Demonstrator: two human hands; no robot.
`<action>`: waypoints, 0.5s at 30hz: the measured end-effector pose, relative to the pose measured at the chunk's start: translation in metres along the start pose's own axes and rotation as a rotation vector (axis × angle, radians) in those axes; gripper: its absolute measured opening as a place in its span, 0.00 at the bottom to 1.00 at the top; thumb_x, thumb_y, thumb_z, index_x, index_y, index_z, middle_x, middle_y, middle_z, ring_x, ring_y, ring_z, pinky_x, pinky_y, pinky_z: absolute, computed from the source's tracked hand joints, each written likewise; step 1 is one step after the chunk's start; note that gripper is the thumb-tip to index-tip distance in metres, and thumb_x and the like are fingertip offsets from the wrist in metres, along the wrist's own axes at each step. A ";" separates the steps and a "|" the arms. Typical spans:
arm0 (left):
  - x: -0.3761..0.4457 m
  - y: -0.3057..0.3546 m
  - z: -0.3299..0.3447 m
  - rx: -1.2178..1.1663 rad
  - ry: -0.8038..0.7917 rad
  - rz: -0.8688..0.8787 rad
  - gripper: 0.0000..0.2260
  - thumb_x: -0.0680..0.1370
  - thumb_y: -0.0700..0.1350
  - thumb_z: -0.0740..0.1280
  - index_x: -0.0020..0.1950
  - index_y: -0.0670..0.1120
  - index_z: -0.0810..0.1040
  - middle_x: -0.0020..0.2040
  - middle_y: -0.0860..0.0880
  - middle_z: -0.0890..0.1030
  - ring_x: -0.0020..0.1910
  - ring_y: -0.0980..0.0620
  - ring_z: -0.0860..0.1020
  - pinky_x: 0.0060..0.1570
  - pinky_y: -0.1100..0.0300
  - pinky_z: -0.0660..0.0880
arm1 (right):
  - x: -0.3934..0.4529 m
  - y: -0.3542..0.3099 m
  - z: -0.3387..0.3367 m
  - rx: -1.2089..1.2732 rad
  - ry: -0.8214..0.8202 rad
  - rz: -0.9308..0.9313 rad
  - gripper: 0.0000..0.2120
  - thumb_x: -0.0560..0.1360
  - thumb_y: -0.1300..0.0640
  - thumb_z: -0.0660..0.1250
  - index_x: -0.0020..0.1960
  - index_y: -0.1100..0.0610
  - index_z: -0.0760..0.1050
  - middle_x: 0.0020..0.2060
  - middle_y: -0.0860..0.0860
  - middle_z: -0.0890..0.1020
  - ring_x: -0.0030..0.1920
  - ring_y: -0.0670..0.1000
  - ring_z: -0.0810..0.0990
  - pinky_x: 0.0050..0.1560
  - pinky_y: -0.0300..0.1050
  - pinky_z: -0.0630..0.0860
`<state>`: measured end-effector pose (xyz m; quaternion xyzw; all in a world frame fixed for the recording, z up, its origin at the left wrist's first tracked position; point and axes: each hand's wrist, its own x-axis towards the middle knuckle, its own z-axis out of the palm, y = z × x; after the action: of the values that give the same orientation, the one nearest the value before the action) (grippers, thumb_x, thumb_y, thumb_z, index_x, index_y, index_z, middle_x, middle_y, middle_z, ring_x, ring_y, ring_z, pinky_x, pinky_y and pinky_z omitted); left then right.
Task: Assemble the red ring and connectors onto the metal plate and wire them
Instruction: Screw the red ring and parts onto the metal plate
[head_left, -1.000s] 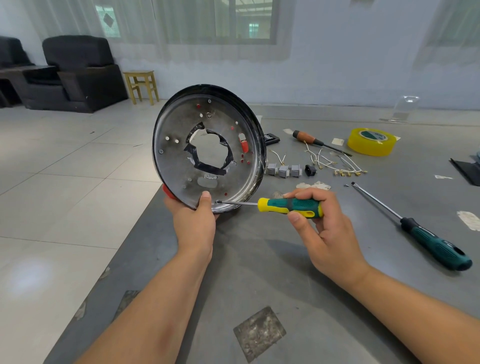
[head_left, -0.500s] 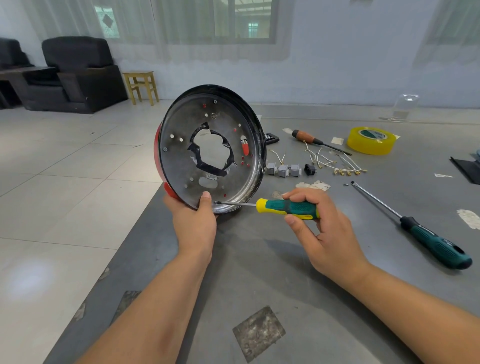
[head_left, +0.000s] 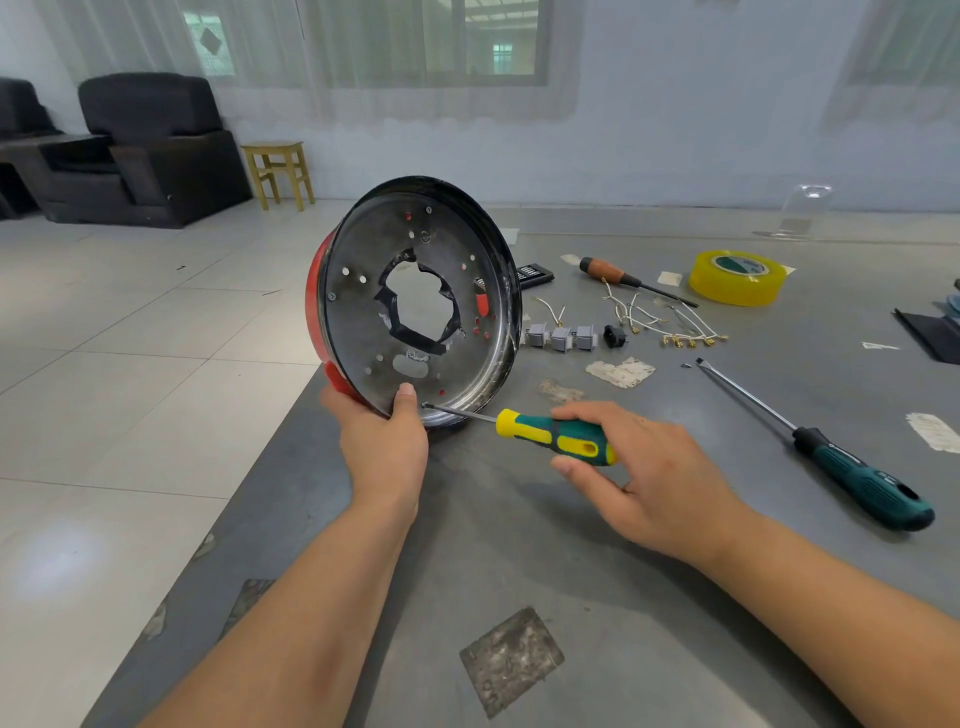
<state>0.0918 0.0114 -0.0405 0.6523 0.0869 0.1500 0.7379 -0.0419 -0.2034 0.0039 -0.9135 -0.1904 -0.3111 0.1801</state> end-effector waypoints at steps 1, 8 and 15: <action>-0.001 0.000 0.000 0.007 -0.002 0.003 0.24 0.80 0.42 0.70 0.65 0.64 0.63 0.45 0.72 0.79 0.52 0.61 0.80 0.63 0.40 0.80 | 0.001 -0.002 -0.001 -0.048 0.021 0.047 0.21 0.79 0.40 0.61 0.61 0.54 0.78 0.40 0.44 0.83 0.33 0.43 0.75 0.36 0.41 0.76; -0.003 0.002 0.001 0.038 0.016 0.018 0.28 0.81 0.43 0.70 0.75 0.61 0.61 0.50 0.66 0.79 0.51 0.63 0.80 0.63 0.43 0.80 | 0.009 -0.004 -0.006 0.030 -0.083 0.305 0.21 0.76 0.30 0.49 0.60 0.42 0.61 0.43 0.40 0.81 0.32 0.45 0.77 0.34 0.46 0.71; -0.004 0.001 0.001 0.063 0.004 0.023 0.26 0.81 0.43 0.70 0.72 0.61 0.62 0.48 0.66 0.79 0.49 0.65 0.80 0.62 0.44 0.81 | 0.009 -0.008 -0.012 0.195 -0.055 0.183 0.13 0.82 0.46 0.58 0.63 0.49 0.71 0.48 0.46 0.78 0.44 0.50 0.77 0.45 0.43 0.73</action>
<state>0.0882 0.0090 -0.0400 0.6758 0.0855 0.1570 0.7151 -0.0446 -0.2000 0.0199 -0.9135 -0.1404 -0.2481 0.2903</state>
